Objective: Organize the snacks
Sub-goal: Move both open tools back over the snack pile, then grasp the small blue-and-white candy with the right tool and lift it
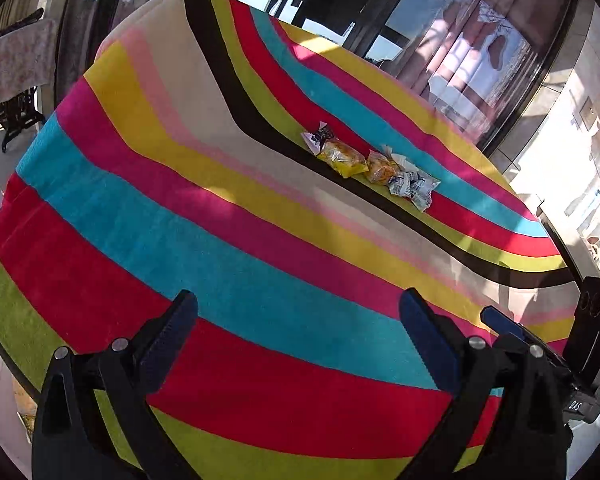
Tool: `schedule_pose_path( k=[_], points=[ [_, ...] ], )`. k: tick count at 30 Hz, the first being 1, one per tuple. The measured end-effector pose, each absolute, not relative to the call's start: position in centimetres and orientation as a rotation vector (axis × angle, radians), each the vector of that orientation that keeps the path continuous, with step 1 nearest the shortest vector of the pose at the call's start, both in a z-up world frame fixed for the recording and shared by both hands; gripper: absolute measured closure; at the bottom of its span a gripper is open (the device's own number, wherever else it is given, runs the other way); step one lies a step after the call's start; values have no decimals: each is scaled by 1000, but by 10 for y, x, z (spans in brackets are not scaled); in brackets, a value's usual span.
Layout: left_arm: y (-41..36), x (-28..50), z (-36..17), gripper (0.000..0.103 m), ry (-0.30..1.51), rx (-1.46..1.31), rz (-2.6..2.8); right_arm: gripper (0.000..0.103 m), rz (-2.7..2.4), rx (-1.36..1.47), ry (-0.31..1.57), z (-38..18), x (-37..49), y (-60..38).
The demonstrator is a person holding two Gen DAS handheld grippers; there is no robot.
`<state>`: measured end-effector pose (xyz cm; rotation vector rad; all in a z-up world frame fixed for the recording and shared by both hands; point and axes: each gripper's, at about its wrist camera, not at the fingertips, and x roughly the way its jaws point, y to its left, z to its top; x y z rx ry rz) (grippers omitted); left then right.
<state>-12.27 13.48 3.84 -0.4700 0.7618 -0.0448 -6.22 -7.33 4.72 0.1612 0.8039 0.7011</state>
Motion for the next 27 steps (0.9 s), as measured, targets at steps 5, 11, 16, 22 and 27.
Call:
schedule_pose_path(
  k=[5,11,16,22,27],
  points=[
    [106,-64,22,2,801,-547,-65,16,557,271,861,29,-31,-132],
    [90,-34,12,2,827,-513,-22,16,445,264,901,17,12,-162],
    [85,-34,11,2,779,-447,-15,16,370,254,927,8,61,-165],
    [88,-34,10,2,769,-463,-7,16,375,147,923,3,111,-135],
    [89,-34,10,2,764,-470,-12,33,367,2,929,-1,153,-103]
  ],
)
